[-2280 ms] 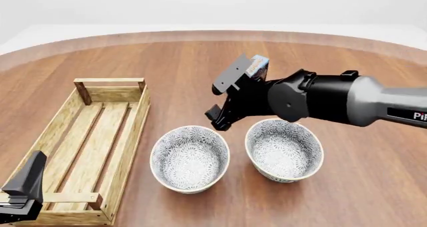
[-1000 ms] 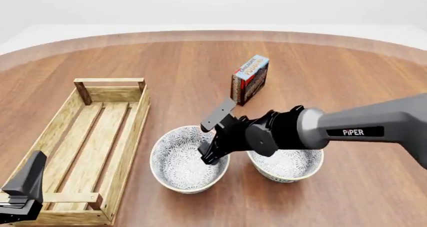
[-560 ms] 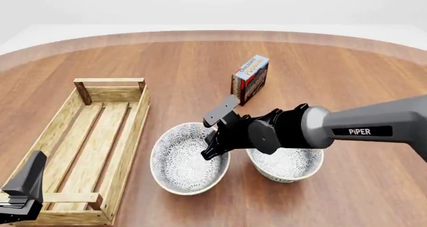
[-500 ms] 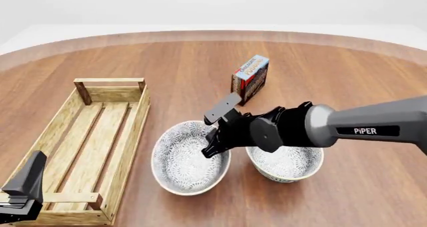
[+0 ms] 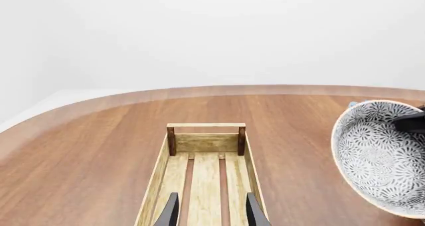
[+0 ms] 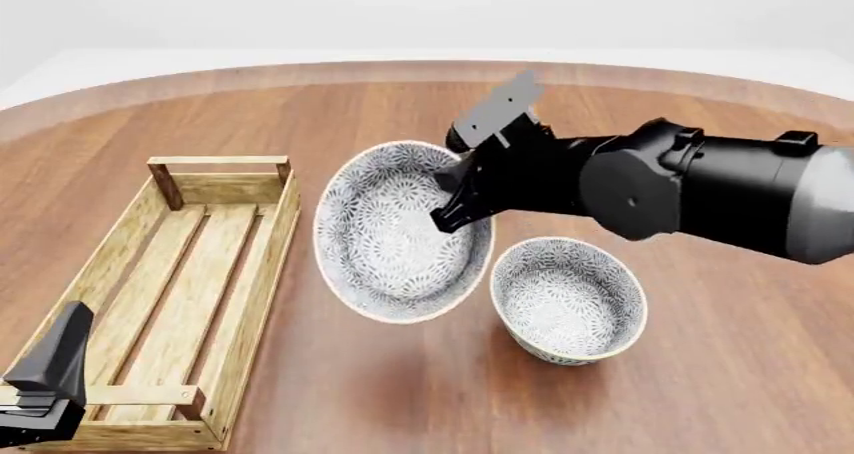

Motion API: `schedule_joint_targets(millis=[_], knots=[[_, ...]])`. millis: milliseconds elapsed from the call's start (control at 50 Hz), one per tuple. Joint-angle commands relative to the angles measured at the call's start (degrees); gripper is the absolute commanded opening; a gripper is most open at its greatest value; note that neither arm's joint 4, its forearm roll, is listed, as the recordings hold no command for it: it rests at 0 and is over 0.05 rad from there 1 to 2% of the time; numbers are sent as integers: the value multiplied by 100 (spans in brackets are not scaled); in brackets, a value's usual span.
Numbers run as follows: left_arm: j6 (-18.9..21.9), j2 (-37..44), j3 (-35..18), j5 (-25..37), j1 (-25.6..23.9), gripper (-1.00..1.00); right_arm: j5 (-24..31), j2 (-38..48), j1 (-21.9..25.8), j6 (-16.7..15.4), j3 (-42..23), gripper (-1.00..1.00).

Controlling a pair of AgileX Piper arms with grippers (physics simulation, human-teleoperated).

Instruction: Stack the left bowl on the right bowl and place them in the tray.

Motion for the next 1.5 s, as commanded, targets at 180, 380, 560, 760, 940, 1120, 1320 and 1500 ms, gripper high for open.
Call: schedule_joint_targets(millis=[180,380,560,760,940,1120,1320,1500], knots=[[0,0,0,0,0,100,396,-1376,-911,479,-84,-100],[0,0,0,0,0,100,344,-1880,-1501,853,332,-100],[0,0,0,0,0,100,288,-2289,-1722,1136,787,-100],[0,0,0,0,0,100,170,-2650,-2084,1427,1207,-100],[0,0,0,0,0,100,-85,-2745,-2322,1648,1655,-100],[0,0,0,0,0,100,-362,-2608,-2517,1913,1970,-100],[0,0,0,0,0,100,-645,-2579,-2550,2151,2290,-100],[0,0,0,0,0,100,-854,-2417,-2612,2313,2536,-100]])
